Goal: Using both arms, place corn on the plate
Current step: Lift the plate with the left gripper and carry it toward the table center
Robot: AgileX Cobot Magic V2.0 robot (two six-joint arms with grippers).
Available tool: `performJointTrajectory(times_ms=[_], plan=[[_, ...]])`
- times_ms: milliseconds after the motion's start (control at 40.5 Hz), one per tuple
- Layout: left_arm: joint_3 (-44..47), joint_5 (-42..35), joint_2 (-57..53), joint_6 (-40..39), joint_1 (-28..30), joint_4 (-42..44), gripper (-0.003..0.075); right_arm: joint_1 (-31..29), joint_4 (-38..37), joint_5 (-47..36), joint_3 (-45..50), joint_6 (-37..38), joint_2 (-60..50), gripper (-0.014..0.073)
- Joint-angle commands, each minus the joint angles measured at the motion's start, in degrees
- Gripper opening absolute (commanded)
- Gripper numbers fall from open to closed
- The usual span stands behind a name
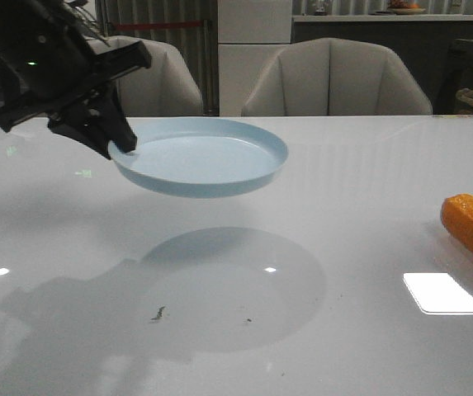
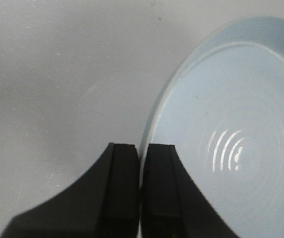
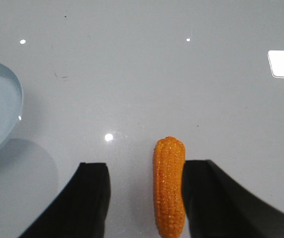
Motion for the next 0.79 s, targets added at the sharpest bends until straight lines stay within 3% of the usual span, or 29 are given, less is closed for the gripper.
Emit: performJointTrajectory(times_ms=[0, 617, 765], plan=[[-1.7, -2.6, -2.5, -0.2, -2.5, -1.7, 0.0094, -0.2, 0.3, -3.4, -2.0, -0.3, -0.4, 0.0446], [-1.3, -3.2, 6.7, -0.2, -9.4, 3.7, 0.0098, -0.2, 0.3, -0.8, -2.0, -0.3, -0.4, 0.0446], [-1.3, -4.6, 6.8, -0.2, -10.1, 6.5, 0.0162, -0.2, 0.3, -0.8, -2.0, -0.3, -0.4, 0.0446]])
